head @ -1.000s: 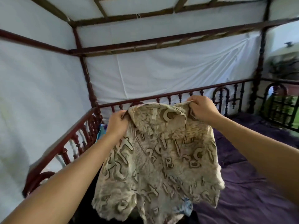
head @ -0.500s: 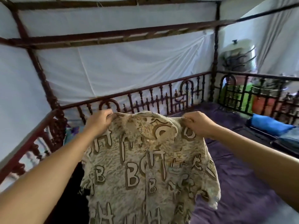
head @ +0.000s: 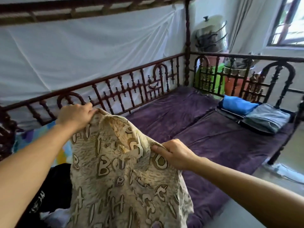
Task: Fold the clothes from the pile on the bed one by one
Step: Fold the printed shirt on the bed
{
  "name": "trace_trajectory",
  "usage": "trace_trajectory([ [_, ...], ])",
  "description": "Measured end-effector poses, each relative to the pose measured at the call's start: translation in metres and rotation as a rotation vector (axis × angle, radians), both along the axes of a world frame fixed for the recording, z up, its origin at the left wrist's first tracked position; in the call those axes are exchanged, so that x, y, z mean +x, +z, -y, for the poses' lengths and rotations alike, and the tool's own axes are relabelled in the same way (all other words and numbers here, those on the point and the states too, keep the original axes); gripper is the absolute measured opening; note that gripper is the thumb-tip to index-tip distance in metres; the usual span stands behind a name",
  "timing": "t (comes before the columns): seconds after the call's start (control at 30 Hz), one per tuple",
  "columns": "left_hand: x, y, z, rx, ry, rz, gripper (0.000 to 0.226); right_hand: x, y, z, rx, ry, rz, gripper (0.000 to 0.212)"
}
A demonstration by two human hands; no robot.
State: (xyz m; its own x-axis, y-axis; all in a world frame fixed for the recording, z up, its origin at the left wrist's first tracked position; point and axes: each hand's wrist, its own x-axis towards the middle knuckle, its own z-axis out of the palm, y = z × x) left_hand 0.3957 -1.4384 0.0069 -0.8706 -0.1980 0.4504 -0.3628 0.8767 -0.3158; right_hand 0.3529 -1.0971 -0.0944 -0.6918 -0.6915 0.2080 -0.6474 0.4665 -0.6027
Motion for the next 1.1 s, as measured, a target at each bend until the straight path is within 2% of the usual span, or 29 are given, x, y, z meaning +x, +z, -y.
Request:
trace_trajectory([
  [0.1,-0.035,-0.024,-0.008,0.123,0.046,-0.021,0.065,-0.032,-0.023,-0.029,-0.051,-0.127,0.038,0.058],
  [0.17,-0.058,-0.044,-0.016,0.205,0.021,0.041,0.069,-0.058,-0.041,-0.050,-0.034,-0.205,0.072,0.058],
  [0.27,-0.104,-0.069,-0.036,0.226,-0.079,0.131,0.060,-0.099,-0.068,-0.076,0.014,-0.298,0.111,0.057],
  [0.5,-0.267,-0.136,-0.101,0.065,-0.317,0.259,0.036,-0.201,-0.126,-0.135,0.133,-0.506,0.219,0.057],
  [0.67,-0.399,-0.179,-0.167,0.221,-0.362,0.378,0.017,-0.292,-0.151,-0.189,0.224,-0.690,0.284,0.059],
  [0.77,-0.466,-0.200,-0.215,0.296,-0.378,0.439,0.028,-0.343,-0.169,-0.227,0.264,-0.798,0.298,0.067],
  [0.93,-0.556,-0.230,-0.297,0.344,-0.364,0.400,0.024,-0.424,-0.207,-0.291,0.305,-0.912,0.307,0.070],
  [1.1,-0.646,-0.274,-0.359,0.421,-0.340,0.391,0.027,-0.522,-0.255,-0.346,0.399,-0.916,0.386,0.069],
])
